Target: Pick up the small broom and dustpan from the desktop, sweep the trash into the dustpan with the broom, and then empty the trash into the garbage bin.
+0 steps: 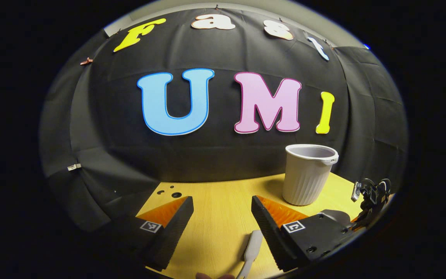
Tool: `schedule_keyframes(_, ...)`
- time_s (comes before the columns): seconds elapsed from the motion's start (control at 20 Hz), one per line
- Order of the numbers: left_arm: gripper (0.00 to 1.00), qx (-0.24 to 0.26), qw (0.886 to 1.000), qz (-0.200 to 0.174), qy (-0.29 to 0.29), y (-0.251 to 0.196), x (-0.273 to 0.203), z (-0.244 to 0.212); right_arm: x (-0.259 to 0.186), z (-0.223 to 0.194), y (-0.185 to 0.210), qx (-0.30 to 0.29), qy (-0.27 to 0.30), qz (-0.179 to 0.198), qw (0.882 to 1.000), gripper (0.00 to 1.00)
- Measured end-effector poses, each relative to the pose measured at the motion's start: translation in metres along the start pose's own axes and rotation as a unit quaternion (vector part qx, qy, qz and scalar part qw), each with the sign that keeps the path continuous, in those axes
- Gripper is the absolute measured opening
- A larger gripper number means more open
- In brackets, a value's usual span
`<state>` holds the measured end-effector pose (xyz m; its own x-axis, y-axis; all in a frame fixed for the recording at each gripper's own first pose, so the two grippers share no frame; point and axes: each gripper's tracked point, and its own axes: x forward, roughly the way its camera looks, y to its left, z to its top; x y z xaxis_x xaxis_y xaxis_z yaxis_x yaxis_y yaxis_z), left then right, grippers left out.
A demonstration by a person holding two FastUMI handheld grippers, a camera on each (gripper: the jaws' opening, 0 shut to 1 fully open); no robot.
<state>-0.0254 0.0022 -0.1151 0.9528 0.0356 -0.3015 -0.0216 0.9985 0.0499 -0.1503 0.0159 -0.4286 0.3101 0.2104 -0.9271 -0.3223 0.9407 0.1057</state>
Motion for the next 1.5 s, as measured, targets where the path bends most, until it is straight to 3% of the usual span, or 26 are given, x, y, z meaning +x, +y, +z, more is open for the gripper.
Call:
schedule_keyframes(0.05, 0.98, 0.001, 1.000, -0.008, 0.015, -0.003, 0.002, -0.007, 0.001, 0.002, 0.001, -0.003, -0.008, 0.000, 1.000, 0.37)
schedule_keyframes(0.3, 0.98, 0.002, 0.988, -0.065, 0.141, -0.021, 0.015, -0.076, -0.018, -0.005, 0.000, -0.027, -0.016, 0.001, 1.000, 0.37)
schedule_keyframes(0.35, 0.98, 0.000, 0.981, -0.071, 0.181, -0.022, 0.015, -0.095, -0.020, -0.008, -0.002, -0.028, -0.013, 0.000, 1.000, 0.37)
schedule_keyframes(0.4, 0.98, -0.010, 0.966, -0.087, 0.242, -0.025, 0.010, -0.119, -0.022, -0.010, -0.001, -0.029, -0.010, 0.000, 1.000, 0.37)
schedule_keyframes(0.55, 0.96, -0.039, 0.927, -0.122, 0.351, -0.048, 0.001, -0.167, -0.025, -0.013, -0.001, -0.037, -0.001, 0.007, 0.999, 0.37)
schedule_keyframes(0.65, 0.95, -0.031, 0.908, -0.132, 0.395, -0.057, -0.003, -0.188, -0.026, -0.013, 0.000, -0.045, 0.005, 0.013, 0.999, 0.37)
schedule_keyframes(0.9, 0.92, 0.010, 0.876, -0.131, 0.465, -0.064, -0.004, -0.232, -0.027, -0.013, 0.001, -0.052, 0.026, 0.023, 0.998, 0.37)
schedule_keyframes(1.05, 0.80, 0.027, 0.864, -0.128, 0.486, -0.061, 0.004, -0.249, -0.026, -0.010, -0.001, -0.047, 0.031, 0.020, 0.998, 0.37)
schedule_keyframes(1.15, 0.63, 0.028, 0.855, -0.133, 0.500, -0.065, 0.006, -0.256, -0.025, -0.007, 0.000, -0.039, 0.032, 0.022, 0.998, 0.37)
schedule_keyframes(1.2, 0.45, 0.031, 0.853, -0.131, 0.504, -0.065, 0.008, -0.258, -0.026, -0.007, -0.002, -0.039, 0.033, 0.021, 0.998, 0.37)
schedule_keyframes(1.25, 0.48, 0.034, 0.851, -0.130, 0.508, -0.064, 0.010, -0.262, -0.027, -0.006, -0.002, -0.040, 0.034, 0.021, 0.998, 0.37)
schedule_keyframes(1.35, 0.35, 0.056, 0.852, -0.131, 0.504, -0.060, 0.017, -0.264, -0.029, -0.007, -0.003, -0.041, 0.040, 0.023, 0.998, 0.37)
schedule_keyframes(1.4, 0.37, 0.070, 0.855, -0.125, 0.498, -0.056, 0.021, -0.260, -0.027, -0.006, -0.003, -0.041, 0.042, 0.025, 0.998, 0.37)
schedule_keyframes(1.45, 0.30, 0.083, 0.860, -0.122, 0.489, -0.054, 0.028, -0.256, -0.027, -0.005, -0.002, -0.044, 0.045, 0.027, 0.998, 0.37)
schedule_keyframes(1.5, 0.33, 0.098, 0.864, -0.121, 0.479, -0.051, 0.036, -0.251, -0.026, -0.006, -0.002, -0.048, 0.048, 0.029, 0.997, 0.37)
